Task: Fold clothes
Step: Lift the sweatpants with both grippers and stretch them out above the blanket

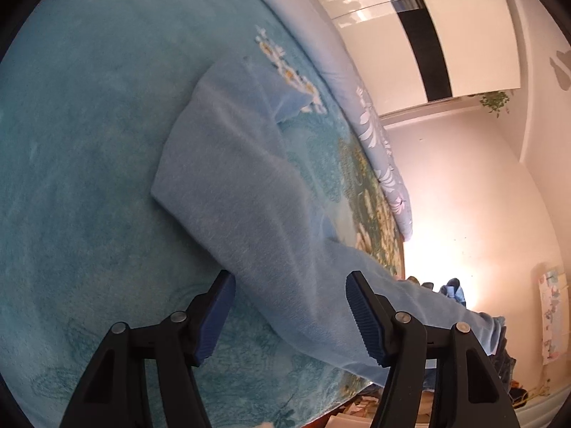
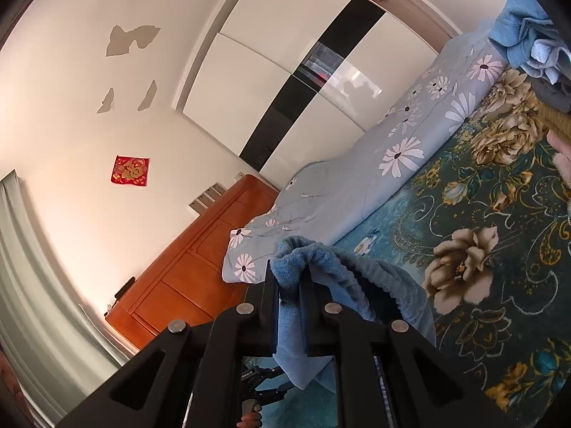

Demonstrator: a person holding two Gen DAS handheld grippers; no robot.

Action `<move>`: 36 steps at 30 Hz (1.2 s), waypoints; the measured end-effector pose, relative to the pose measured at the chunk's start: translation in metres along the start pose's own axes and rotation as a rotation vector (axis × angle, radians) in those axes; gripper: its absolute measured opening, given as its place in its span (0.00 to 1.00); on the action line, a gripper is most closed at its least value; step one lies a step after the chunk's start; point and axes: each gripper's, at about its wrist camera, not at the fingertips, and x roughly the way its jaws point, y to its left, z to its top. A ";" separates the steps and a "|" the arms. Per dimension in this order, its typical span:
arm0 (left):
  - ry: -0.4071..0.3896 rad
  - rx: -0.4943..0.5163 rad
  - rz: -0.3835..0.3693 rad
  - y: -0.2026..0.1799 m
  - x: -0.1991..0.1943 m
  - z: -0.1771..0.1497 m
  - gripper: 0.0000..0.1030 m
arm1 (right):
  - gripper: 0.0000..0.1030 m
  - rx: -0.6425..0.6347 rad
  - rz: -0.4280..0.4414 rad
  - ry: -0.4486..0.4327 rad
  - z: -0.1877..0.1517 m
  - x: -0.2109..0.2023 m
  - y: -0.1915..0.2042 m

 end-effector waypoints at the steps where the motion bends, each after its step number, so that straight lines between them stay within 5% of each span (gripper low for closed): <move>1: -0.006 0.008 -0.006 -0.003 0.000 0.002 0.63 | 0.09 -0.004 0.002 0.003 0.000 0.000 0.002; 5: -0.021 0.038 -0.004 -0.010 0.007 0.009 0.46 | 0.09 -0.018 0.011 0.009 -0.002 -0.002 0.010; 7: -0.038 0.035 0.016 -0.011 0.010 0.010 0.03 | 0.09 -0.019 0.008 0.008 -0.002 -0.003 0.013; 12: -0.184 0.077 0.002 -0.032 -0.021 0.024 0.05 | 0.09 -0.050 -0.023 0.012 0.005 -0.002 0.017; 17: -0.419 0.265 -0.018 -0.104 -0.109 0.047 0.05 | 0.09 -0.073 -0.013 0.006 0.025 0.005 0.032; 23: -0.699 0.530 -0.045 -0.184 -0.241 0.025 0.05 | 0.09 -0.203 0.091 -0.042 0.034 -0.004 0.094; 30: -0.915 0.662 0.041 -0.223 -0.341 -0.004 0.05 | 0.09 -0.321 0.253 -0.034 0.016 -0.007 0.162; 36: -1.089 0.656 0.161 -0.222 -0.413 -0.005 0.05 | 0.09 -0.434 0.397 0.033 -0.006 0.013 0.230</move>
